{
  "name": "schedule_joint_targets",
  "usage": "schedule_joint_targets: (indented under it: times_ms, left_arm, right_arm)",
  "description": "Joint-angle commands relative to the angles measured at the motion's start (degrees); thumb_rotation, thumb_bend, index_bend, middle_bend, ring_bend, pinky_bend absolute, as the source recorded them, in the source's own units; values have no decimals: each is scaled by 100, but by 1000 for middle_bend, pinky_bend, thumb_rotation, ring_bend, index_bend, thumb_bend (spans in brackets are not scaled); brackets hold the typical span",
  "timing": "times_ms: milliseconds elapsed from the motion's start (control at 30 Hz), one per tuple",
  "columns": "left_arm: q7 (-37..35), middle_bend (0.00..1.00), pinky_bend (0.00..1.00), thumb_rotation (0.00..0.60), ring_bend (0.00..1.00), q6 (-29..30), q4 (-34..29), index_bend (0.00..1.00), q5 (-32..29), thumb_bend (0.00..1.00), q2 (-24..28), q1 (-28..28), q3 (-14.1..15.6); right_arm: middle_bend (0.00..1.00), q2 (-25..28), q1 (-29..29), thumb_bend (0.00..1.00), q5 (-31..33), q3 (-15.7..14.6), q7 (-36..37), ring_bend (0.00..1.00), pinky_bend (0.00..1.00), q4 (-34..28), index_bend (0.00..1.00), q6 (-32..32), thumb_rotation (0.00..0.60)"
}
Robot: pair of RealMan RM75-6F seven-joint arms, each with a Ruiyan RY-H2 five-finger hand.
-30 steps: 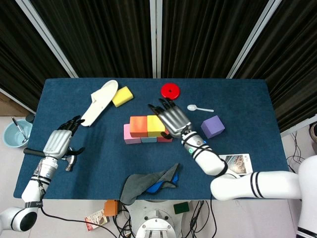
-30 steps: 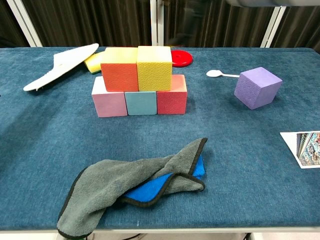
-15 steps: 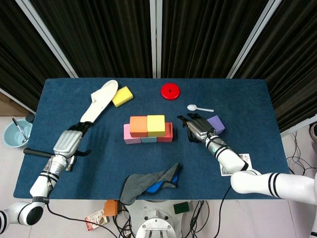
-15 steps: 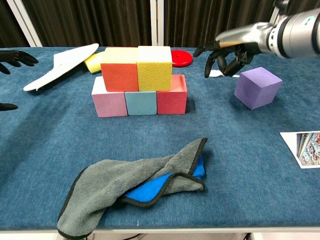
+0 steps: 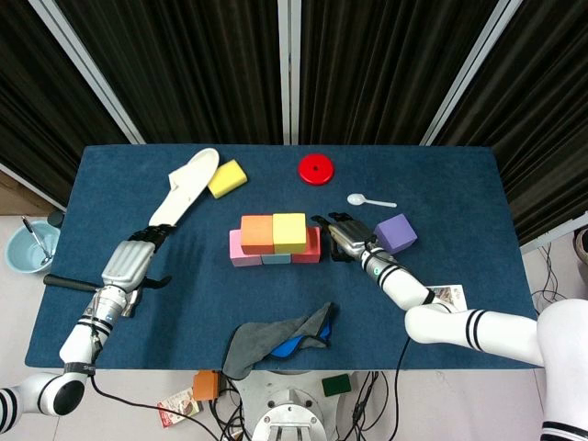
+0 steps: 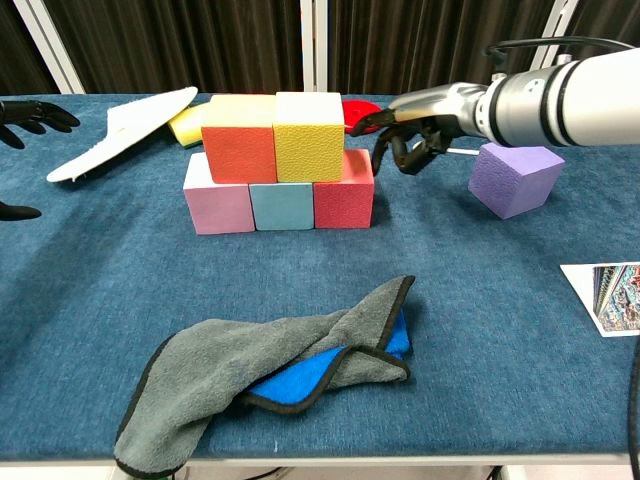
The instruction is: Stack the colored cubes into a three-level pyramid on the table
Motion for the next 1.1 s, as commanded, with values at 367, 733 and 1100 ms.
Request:
schedule_joint_targets:
  times_ms: [367, 733, 1100]
  left_arm:
    - [64, 106, 178, 600, 101, 11, -21, 113, -9, 174, -2, -19, 32]
    - [-1, 106, 177, 600, 101, 74, -35, 113, -4, 173, 87, 18, 39]
    - [-180, 106, 177, 600, 101, 387, -233, 113, 154, 174, 296, 204, 44]
  right_arm:
    - [251, -209, 126, 984, -103, 44, 28, 0, 0, 210, 0, -81, 600]
    - [225, 605, -217, 588, -527, -61, -202, 0, 0, -589, 0, 676, 600]
    - [167, 1747, -710, 0, -725, -982, -2003, 0, 0, -1391, 0, 1802, 600]
